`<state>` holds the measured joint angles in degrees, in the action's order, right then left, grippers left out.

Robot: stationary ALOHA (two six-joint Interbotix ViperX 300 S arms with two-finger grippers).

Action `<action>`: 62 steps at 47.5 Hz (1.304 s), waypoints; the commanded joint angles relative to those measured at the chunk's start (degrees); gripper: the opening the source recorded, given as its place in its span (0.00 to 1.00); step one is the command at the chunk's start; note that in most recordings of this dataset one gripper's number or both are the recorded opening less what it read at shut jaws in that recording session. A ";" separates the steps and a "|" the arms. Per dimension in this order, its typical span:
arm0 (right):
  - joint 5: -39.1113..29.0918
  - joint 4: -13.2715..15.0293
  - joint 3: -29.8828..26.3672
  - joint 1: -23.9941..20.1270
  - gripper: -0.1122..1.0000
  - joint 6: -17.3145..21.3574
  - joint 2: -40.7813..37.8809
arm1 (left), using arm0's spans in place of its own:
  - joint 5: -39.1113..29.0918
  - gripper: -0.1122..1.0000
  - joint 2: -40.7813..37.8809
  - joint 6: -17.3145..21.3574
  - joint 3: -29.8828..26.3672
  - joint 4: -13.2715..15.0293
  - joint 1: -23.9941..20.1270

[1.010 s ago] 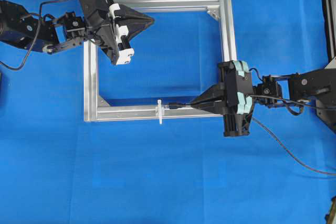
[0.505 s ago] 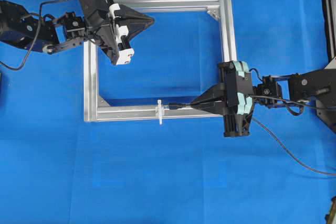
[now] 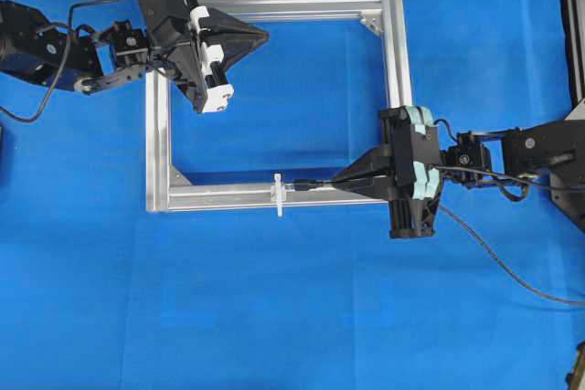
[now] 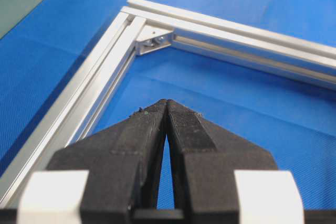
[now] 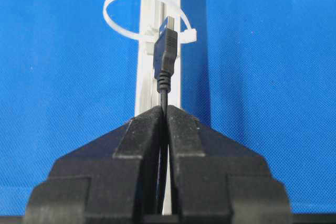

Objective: Insert the wire through the string loop located in the center.
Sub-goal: 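Push the USB plug leftward through the zip-tie loop with the right gripper, then move the open left gripper to the plug emerging past the loop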

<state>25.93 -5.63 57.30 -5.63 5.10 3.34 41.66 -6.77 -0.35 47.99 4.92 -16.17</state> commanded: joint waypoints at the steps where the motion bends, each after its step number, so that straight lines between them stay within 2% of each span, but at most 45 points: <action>1: 0.53 0.09 -0.44 -0.09 0.08 -0.09 0.35 | 0.26 0.10 1.85 0.00 -1.05 -0.09 0.09; 23: 0.62 0.18 -2.72 -0.09 0.08 -0.09 -2.64 | 0.26 0.10 1.76 0.00 -1.14 -0.18 0.00; 39: 4.04 0.09 -6.77 -0.18 0.08 -0.09 -7.56 | 0.26 0.10 1.85 0.00 -1.14 -0.18 0.09; 62: 4.13 0.18 -13.01 -0.18 0.08 -0.35 -11.78 | 0.26 0.10 1.85 0.00 -1.23 -0.26 0.09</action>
<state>29.44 -5.54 45.70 -5.71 4.83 -9.14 41.66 -6.77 -0.35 47.99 4.83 -16.26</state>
